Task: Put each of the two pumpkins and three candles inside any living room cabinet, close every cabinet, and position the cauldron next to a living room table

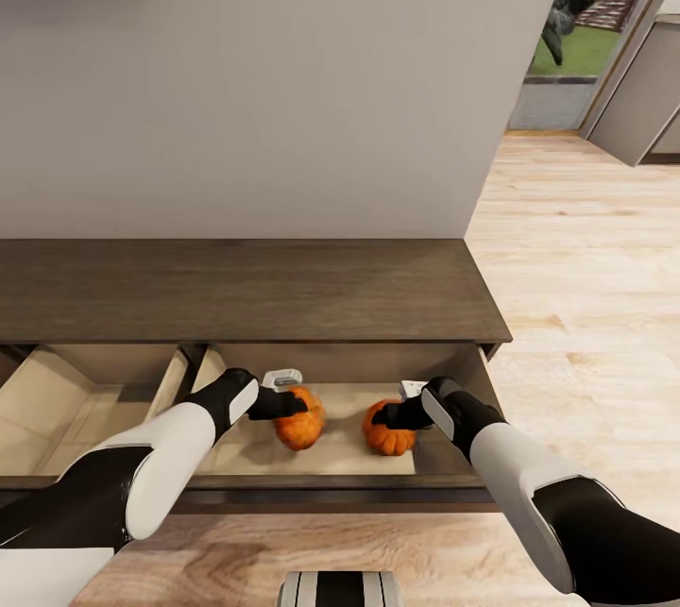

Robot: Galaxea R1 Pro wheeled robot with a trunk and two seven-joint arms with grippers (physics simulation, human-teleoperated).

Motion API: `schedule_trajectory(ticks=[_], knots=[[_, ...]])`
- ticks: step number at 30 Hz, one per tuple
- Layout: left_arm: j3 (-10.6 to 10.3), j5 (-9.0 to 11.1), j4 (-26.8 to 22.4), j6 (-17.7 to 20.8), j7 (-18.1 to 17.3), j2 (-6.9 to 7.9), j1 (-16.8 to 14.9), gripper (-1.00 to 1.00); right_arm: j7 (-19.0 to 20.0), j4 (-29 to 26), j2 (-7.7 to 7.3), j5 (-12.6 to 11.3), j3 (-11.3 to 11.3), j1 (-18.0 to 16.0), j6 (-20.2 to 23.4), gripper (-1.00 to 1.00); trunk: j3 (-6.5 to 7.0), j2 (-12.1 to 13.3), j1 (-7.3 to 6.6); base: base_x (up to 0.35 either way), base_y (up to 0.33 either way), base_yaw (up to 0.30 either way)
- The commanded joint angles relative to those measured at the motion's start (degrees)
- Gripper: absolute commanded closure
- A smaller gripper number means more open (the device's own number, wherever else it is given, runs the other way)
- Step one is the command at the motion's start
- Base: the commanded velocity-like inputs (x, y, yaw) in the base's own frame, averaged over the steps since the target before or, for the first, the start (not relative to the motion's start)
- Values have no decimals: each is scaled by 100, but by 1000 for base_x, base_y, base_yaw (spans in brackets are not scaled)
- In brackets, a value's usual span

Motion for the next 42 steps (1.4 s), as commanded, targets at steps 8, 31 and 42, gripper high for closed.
schedule_trajectory(ticks=[8, 31, 42], knots=[[39, 6, 2, 40, 11, -1, 0, -100, -8, -6, -5, -52, 47, -3, 20, -100, -4, -2, -1, 0, 0, 0], [42, 14, -2, 195, -18, -1, 0, -100, -8, -6, 21, -52, 53, -3, 35, -100, 240, 13, -29, 0, 0, 0], [36, 14, 4, 293, -20, -1, 0, -100, -8, -6, 59, -52, 56, -3, 90, -100, 417, 24, -50, 0, 0, 0]])
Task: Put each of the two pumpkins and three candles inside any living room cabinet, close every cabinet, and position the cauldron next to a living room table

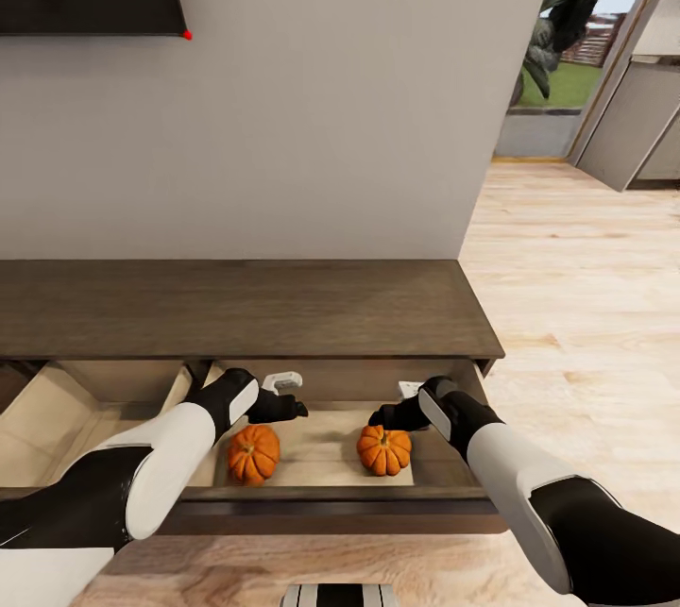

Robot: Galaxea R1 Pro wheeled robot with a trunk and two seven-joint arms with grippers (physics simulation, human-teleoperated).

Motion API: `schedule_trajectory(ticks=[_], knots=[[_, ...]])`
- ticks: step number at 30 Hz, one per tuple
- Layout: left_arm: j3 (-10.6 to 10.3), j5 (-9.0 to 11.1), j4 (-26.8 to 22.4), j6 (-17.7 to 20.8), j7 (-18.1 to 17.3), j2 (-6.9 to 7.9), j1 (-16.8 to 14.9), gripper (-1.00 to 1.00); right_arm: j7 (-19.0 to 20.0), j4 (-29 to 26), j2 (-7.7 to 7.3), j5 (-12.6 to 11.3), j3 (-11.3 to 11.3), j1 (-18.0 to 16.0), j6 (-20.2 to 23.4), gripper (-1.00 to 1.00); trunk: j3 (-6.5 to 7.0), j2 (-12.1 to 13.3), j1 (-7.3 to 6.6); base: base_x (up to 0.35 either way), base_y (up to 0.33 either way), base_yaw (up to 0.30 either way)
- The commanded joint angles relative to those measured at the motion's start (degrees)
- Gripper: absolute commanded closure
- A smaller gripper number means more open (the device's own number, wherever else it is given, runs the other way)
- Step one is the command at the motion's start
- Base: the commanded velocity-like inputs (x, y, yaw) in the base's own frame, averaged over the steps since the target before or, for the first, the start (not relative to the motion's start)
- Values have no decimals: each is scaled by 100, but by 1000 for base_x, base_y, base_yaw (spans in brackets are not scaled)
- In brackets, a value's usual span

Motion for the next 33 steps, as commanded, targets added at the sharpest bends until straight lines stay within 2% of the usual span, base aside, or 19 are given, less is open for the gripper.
schedule_trajectory(ticks=[1, 25, 29, 33], knots=[[38, 7, -9, 40, 5, -1, 0, -100, -8, -6, -4, -51, 47, -3, 22, -100, -4, -2, -1, 0, 0, 0], [37, 7, 147, 59, -14, -1, 0, -100, -16, -6, 30, -50, 48, -3, 39, -100, -4, -2, -1, -20, 0, 0], [37, 7, 146, 67, -17, -1, 0, -100, -17, -6, 35, -51, 47, -3, 39, -100, 84, 4, -11, -1, 0, 0], [37, 2, 140, 259, -9, -1, 0, -100, -17, -6, 36, -49, 47, -3, 41, -100, 156, 163, -99, 0, 0, 0]])
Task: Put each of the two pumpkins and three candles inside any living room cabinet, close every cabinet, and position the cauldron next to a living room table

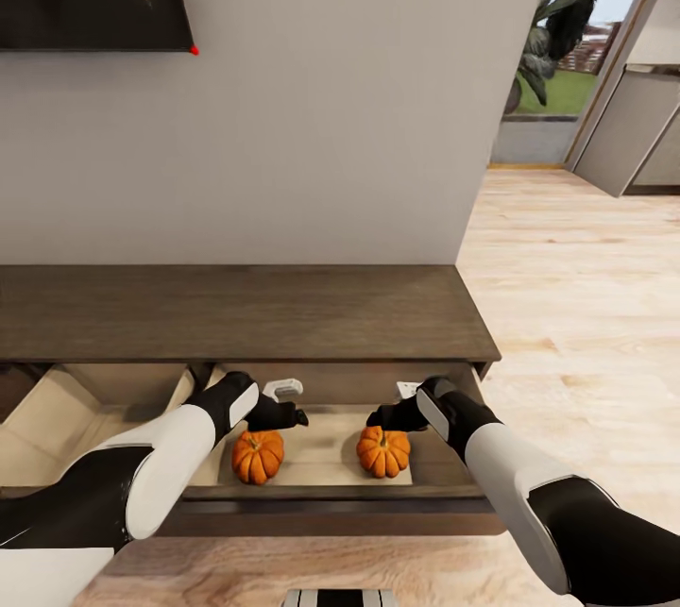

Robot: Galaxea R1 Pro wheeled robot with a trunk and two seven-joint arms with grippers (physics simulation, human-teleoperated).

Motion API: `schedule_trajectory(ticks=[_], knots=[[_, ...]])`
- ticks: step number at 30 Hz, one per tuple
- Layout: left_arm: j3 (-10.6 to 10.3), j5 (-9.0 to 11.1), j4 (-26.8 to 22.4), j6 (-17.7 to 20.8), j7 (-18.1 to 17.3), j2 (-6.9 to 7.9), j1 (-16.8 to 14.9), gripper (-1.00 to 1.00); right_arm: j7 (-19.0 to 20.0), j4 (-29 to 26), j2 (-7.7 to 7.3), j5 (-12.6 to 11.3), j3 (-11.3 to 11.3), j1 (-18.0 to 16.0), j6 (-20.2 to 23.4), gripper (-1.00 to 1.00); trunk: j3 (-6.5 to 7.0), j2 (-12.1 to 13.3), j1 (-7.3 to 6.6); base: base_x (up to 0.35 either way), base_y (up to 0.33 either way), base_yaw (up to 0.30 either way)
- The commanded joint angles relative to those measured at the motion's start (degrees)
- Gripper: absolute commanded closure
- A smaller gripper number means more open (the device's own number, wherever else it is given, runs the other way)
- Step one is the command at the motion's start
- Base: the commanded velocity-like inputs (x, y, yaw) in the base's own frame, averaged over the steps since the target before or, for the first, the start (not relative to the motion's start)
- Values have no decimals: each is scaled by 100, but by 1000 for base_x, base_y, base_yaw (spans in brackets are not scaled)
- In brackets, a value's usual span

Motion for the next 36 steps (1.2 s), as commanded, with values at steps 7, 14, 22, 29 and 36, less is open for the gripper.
schedule_trajectory(ticks=[7, 14, 22, 29, 36], knots=[[37, -5, -25, 410, 19, -1, 0, -100, -8, -6, 3, -44, 56, -2, 49, -100, 122, 281, -155, 0, 0, 0], [43, 0, -26, 709, -4, 13, 0, -100, -6, -9, 3, -43, 64, -2, 629, -100, 247, 561, -309, 0, 0, 0], [45, 6, -60, 1149, 3, 17, 0, -100, -19, -14, -4, -42, 57, -2, 969, -100, 391, 882, -485, 0, 0, 0], [45, 9, -52, 1182, -5, 18, 0, -100, -10, -14, -5, -43, 56, -2, 1259, -100, 517, 1163, -638, 0, 0, 0], [45, 7, -31, 1198, 6, 24, 0, -100, -8, -14, 2, -43, 56, -2, 1281, -100, 642, 1444, -792, 0, 0, 0]])
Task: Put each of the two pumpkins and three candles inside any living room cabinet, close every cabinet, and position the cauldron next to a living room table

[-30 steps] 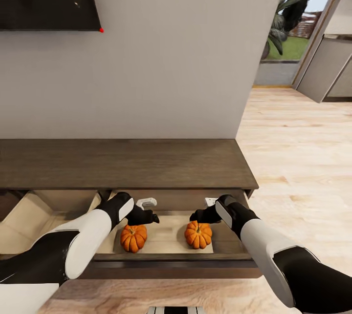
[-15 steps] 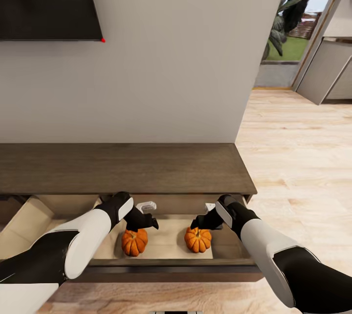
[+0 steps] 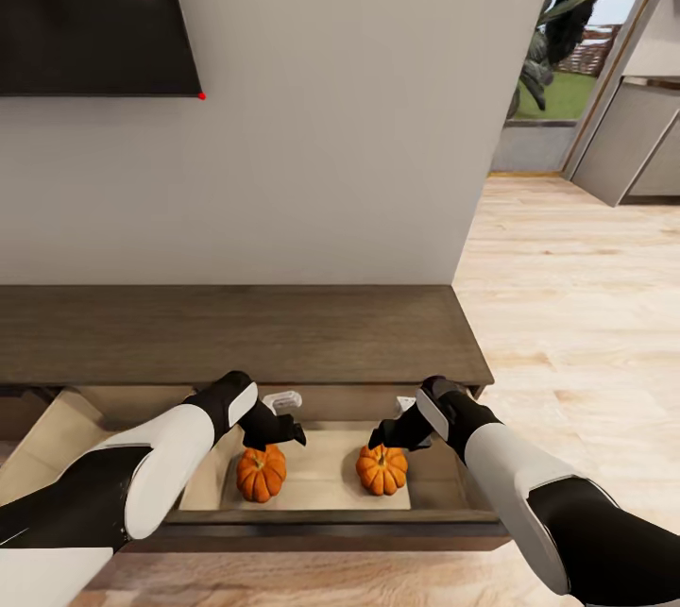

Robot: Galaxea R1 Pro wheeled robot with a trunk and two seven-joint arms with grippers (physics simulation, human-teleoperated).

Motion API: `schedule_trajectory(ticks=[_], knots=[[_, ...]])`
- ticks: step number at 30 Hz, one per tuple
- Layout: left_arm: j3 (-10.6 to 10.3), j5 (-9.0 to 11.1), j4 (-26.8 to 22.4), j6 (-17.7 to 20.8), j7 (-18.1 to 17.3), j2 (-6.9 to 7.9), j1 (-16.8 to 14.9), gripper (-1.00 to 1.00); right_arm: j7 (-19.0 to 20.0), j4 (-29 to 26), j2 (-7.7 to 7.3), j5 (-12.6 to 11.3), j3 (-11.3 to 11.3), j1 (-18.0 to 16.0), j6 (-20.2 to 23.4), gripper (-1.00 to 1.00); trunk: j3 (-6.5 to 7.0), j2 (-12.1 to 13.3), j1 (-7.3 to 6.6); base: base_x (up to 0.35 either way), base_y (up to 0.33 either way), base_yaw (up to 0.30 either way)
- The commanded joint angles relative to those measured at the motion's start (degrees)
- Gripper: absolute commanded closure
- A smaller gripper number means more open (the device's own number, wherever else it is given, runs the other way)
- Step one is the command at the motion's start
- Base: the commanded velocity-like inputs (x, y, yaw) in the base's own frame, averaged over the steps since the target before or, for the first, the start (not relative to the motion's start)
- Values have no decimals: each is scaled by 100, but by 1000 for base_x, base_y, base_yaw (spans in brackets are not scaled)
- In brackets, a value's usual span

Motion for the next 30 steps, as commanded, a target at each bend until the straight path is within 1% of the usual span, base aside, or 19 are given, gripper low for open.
schedule_trajectory(ticks=[1, 9, 13, 16, 19, 30], knots=[[36, 5, -3, 35, 15, 0, 0, -100, -4, -5, 1, -42, 48, -3, 19, -100, 14, 40, -23, 0, 0, 0], [36, 14, 13, 53, -5, 7, 0, -100, -12, -5, 106, -35, 56, -3, 27, -100, 157, 361, -199, 0, 0, 0], [38, 15, 13, 74, -7, 9, 0, -100, -12, -5, 110, -28, 57, -3, 29, -100, 229, 521, -287, 0, 0, 0], [37, 8, 9, 204, -4, 6, 0, -100, -12, -5, 111, -26, 55, -3, 29, -100, 283, 641, -353, 0, 0, 0], [36, 6, 11, 429, 20, 2, 0, -100, -14, -5, 112, -25, 56, -3, 29, -100, 337, 762, -419, 0, 0, 0], [36, 6, 14, 493, 31, 4, 0, -100, -21, -5, 112, -25, 64, -3, 29, -100, 535, 1203, -660, 0, 0, 0]])
